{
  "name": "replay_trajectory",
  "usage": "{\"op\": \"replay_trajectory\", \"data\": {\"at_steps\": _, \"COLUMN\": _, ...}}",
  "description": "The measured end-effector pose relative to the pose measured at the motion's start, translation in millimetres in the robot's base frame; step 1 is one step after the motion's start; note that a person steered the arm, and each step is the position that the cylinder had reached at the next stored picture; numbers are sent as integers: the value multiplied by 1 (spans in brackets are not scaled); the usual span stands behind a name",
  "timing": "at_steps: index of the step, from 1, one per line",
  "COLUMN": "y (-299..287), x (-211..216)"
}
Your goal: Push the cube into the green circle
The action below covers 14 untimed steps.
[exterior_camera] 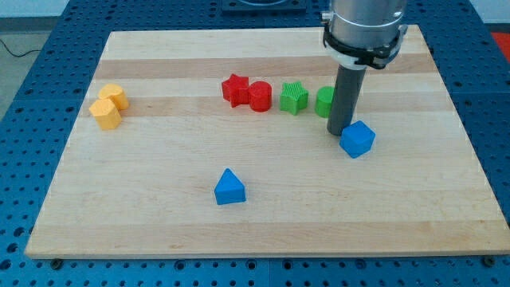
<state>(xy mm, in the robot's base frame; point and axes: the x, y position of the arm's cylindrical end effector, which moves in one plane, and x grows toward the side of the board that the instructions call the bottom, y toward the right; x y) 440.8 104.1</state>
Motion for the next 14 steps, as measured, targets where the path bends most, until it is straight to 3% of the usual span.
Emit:
{"op": "replay_trajectory", "data": {"at_steps": 1, "y": -64, "x": 1}}
{"op": "replay_trajectory", "data": {"at_steps": 2, "y": -91, "x": 27}}
{"op": "replay_trajectory", "data": {"at_steps": 5, "y": -10, "x": 56}}
{"op": "replay_trajectory", "data": {"at_steps": 7, "y": 46, "x": 35}}
{"op": "replay_trajectory", "data": {"at_steps": 8, "y": 56, "x": 14}}
{"op": "replay_trajectory", "data": {"at_steps": 10, "y": 73, "x": 30}}
{"op": "replay_trajectory", "data": {"at_steps": 12, "y": 77, "x": -12}}
{"op": "replay_trajectory", "data": {"at_steps": 14, "y": 77, "x": -25}}
